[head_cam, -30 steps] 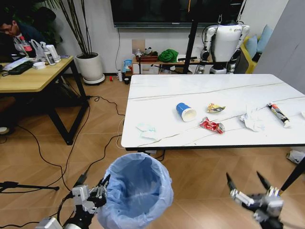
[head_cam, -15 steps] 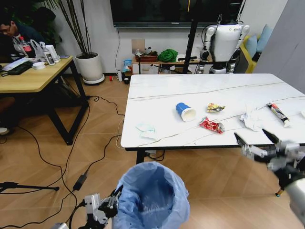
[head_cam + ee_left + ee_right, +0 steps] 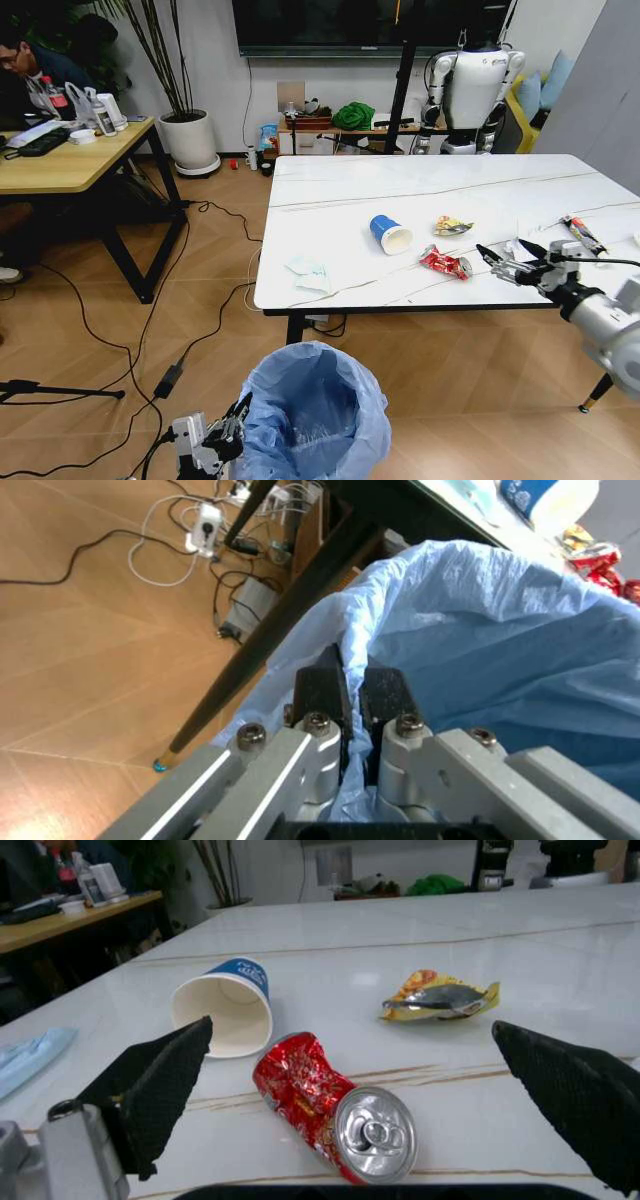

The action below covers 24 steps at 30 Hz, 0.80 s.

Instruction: Pick up the trash bin and place the trash from the table into it.

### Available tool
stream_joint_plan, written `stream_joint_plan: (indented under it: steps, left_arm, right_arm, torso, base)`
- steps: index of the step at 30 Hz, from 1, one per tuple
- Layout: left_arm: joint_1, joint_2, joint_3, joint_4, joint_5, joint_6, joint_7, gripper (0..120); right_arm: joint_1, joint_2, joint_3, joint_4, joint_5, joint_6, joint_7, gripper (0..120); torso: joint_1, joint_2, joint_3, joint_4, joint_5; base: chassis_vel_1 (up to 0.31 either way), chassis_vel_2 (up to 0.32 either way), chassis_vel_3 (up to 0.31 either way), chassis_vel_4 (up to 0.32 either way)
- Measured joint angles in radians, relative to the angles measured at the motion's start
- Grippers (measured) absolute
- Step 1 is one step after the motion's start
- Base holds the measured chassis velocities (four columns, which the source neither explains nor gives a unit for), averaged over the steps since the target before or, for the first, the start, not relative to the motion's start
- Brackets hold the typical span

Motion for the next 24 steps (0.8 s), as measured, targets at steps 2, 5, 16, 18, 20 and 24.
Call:
stream_joint_plan:
  steps: [2, 5, 16, 18, 20, 24]
  left_arm:
    - [0.0, -0.003, -0.001, 0.0, 0.003, 0.0, 0.0, 0]
    - [-0.001, -0.013, -0.009, 0.002, 0.008, 0.0, 0.001, 0]
    - [-0.002, -0.03, -0.023, 0.003, 0.004, -0.005, 0.002, 0]
    - [-0.001, -0.036, -0.024, 0.003, 0.005, -0.006, 0.002, 0]
    - [0.0, -0.036, -0.024, 0.003, 0.005, -0.007, 0.002, 0]
    - [-0.001, -0.039, -0.027, 0.003, 0.005, -0.008, 0.002, 0]
  right_arm:
    - [0.015, 0.005, -0.019, -0.006, -0.001, -0.002, 0.001, 100]
    - [0.081, 0.032, -0.098, -0.036, -0.017, -0.006, 0.006, 100]
    - [0.178, 0.069, -0.192, -0.107, -0.054, -0.003, -0.001, 100]
    - [0.203, 0.069, -0.209, -0.127, -0.058, -0.003, -0.002, 100]
    - [0.207, 0.069, -0.212, -0.131, -0.059, -0.003, -0.002, 100]
    - [0.227, 0.069, -0.232, -0.16, -0.066, -0.005, -0.003, 100]
  torso:
    - [0.0, 0.0, 0.0, 0.0002, 0.0]
    - [0.0, 0.0, 0.0, -0.0001, 0.0001]
    - [0.0, 0.0, 0.0, 0.0, 0.0]
    - [0.0, 0.0, 0.0, 0.0001, 0.0]
    - [0.0, 0.0, 0.0, 0.0001, 0.0]
    - [0.0, 0.0, 0.0, 0.0, 0.0001]
  base:
    - [0.0, 0.0, 0.0, 0.0]
    - [0.0, 0.0, 0.0, 0.0]
    - [0.0, 0.0, 0.0, 0.0]
    - [0.0, 0.0, 0.0, 0.0]
    - [0.0, 0.0, 0.0, 0.0]
    - [0.0, 0.0, 0.0, 0.0]
